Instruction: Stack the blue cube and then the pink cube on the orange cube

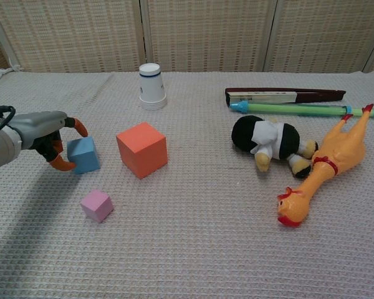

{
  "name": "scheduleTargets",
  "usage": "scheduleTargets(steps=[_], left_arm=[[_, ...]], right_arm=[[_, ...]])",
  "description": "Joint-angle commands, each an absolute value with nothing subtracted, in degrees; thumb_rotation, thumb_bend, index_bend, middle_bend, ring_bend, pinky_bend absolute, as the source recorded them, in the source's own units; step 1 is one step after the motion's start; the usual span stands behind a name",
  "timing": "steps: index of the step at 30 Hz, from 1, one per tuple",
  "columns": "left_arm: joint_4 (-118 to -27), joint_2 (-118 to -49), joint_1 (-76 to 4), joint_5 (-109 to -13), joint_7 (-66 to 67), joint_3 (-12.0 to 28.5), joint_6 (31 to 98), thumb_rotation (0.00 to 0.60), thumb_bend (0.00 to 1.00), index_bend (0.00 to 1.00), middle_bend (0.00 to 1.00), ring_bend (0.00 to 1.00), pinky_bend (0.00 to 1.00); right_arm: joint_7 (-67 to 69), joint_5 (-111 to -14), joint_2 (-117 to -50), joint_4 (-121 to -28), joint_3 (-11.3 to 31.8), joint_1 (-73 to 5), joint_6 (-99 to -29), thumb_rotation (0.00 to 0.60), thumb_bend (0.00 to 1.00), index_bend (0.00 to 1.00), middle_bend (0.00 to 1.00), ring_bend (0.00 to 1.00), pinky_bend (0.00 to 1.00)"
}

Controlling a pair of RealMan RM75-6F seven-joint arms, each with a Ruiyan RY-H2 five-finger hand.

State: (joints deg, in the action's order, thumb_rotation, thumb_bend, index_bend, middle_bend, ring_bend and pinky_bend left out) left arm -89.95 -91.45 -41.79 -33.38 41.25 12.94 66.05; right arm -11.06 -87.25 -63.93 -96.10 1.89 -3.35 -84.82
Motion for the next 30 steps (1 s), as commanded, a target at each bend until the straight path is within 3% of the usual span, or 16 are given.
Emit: scheduleTargets(steps=[1, 9, 14, 30], left_arm=[[-89.6, -91.8, -42.0, -33.5, 41.1, 13.0, 66.2, 0.6, 0.29, 0.24, 1.0, 1.0, 1.0], [-88.3, -92.5, -42.2, -34.0, 41.0, 12.9, 67.4, 0.6, 0.29, 0.36, 1.0, 1.0, 1.0], [-88.3, -92.1, -41.4, -37.0, 39.7, 12.2, 69.0, 0.6, 0.29, 0.51, 1.0, 1.0, 1.0], [-100.3, -83.2, -36.0, -48.6, 34.0, 10.4, 74.8, 0.6, 0.32, 0.57, 1.0, 1.0, 1.0]], right_arm=[[-11.1, -87.3, -63.9, -96.1, 1.9, -3.3, -84.9, 0.6, 0.12, 0.0, 0.0, 0.0, 0.0], [-10.9, -87.2, -63.7, -96.3, 1.9, -3.2, -84.9, 0.6, 0.12, 0.0, 0.0, 0.0, 0.0], [-10.9, -87.1, -63.6, -96.3, 1.9, -3.2, -84.9, 0.6, 0.12, 0.0, 0.0, 0.0, 0.0], [-11.1, -88.0, -63.7, -96.9, 1.4, -3.3, -84.6, 0.6, 0.12, 0.0, 0.0, 0.0, 0.0]])
